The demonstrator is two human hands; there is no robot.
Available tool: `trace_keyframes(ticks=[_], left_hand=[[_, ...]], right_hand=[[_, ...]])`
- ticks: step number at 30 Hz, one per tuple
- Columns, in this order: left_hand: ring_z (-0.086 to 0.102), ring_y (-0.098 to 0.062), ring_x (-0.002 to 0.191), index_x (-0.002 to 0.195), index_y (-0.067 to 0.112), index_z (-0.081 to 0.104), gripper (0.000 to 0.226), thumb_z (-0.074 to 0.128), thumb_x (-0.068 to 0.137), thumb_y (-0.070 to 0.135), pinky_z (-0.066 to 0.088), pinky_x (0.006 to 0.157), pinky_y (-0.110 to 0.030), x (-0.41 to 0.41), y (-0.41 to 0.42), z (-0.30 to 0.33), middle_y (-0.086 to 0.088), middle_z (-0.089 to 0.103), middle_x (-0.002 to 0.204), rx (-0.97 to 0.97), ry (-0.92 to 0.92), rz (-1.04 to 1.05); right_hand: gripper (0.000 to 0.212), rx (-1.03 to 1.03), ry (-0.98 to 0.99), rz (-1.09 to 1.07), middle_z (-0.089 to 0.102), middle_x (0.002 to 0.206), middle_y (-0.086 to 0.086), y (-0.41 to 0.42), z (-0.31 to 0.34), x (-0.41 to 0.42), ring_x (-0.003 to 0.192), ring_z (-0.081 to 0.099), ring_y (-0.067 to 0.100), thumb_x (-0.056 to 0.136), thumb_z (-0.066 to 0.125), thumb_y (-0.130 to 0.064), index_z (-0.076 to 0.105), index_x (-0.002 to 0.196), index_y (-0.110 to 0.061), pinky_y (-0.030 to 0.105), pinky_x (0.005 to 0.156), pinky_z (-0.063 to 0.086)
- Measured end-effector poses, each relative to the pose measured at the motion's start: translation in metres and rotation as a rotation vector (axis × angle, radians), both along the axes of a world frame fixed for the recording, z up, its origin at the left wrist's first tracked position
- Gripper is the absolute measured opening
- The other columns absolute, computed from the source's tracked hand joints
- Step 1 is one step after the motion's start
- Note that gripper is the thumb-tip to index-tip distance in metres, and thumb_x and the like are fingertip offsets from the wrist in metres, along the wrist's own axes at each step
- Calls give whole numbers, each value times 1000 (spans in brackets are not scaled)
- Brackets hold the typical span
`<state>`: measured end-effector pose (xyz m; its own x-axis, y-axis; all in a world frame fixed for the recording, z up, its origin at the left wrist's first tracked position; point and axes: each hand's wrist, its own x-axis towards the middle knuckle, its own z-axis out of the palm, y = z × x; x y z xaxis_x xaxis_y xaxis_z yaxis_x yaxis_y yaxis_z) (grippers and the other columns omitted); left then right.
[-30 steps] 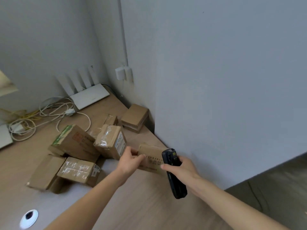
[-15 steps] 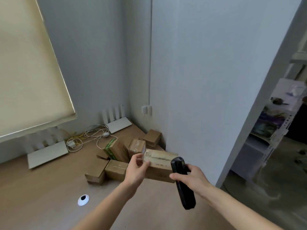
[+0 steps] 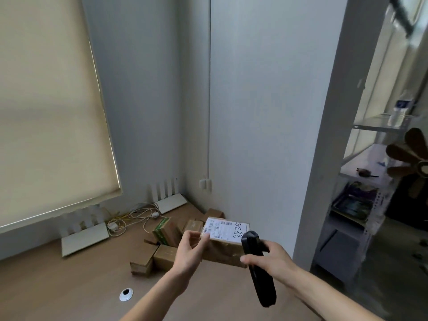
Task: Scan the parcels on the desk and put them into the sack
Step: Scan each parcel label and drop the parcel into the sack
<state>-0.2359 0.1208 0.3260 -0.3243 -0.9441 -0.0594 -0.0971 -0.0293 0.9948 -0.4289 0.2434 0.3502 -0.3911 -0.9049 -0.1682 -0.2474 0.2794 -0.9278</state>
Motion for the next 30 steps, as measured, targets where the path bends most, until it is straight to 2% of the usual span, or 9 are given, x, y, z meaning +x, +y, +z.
trace_keyframes(ticks=[4,7,10,13,16,19,21,24,30], left_hand=[[66,-14,101,108,17,61,22,65,96,35,51,76,-25,-12,25,6,0,71,106,-1,24,26],[64,-9,109,118,25,63,26,67,95,33,49,83,-24,-20,42,6,5,70,117,-28,25,4],[64,-7,108,115,32,65,23,69,93,36,47,83,-20,-25,61,11,8,73,111,-16,42,-43],[66,-13,107,118,34,67,28,69,91,39,48,84,-26,-25,77,15,2,77,101,-2,53,-67],[66,-17,107,121,36,67,30,68,92,42,51,85,-27,-20,90,20,1,77,100,15,56,-83],[67,-12,110,126,35,67,36,66,92,45,53,92,-27,-11,102,21,4,77,108,-12,47,-103],[67,-13,113,128,36,67,40,66,90,48,52,102,-34,-3,108,20,6,76,112,-31,44,-98],[68,-13,113,126,37,68,35,64,92,45,52,104,-39,8,117,22,6,76,113,-44,35,-87],[67,-5,111,127,34,68,32,64,96,38,52,103,-32,31,127,29,14,75,112,-93,-29,-40]], right_hand=[[52,-8,25,-1,75,95,-5,24,5,-16,76,68,-3,52,85,-40,73,99,-21,7,61,46],[60,1,62,28,76,98,-6,44,3,-30,84,69,1,49,88,-43,73,103,-22,7,63,46],[58,14,83,62,75,95,-6,64,4,-41,82,69,2,52,92,-37,72,104,-21,10,65,48],[58,27,115,100,75,87,-10,80,5,-47,79,69,0,50,93,-37,71,101,-21,14,69,51],[50,67,171,163,74,75,-17,92,4,-48,71,67,-7,52,94,-31,72,96,-21,15,68,51],[55,114,292,199,74,79,-11,100,5,-48,79,69,2,45,94,-43,73,91,-23,29,77,59],[55,137,391,215,74,82,-11,104,11,-46,83,71,8,44,91,-51,72,90,-28,35,82,61],[55,175,562,225,74,86,-12,108,30,-36,87,70,10,44,82,-60,68,91,-34,30,77,59],[55,249,839,266,71,92,-9,107,56,-12,90,66,18,53,83,-58,69,95,-25,28,74,48]])
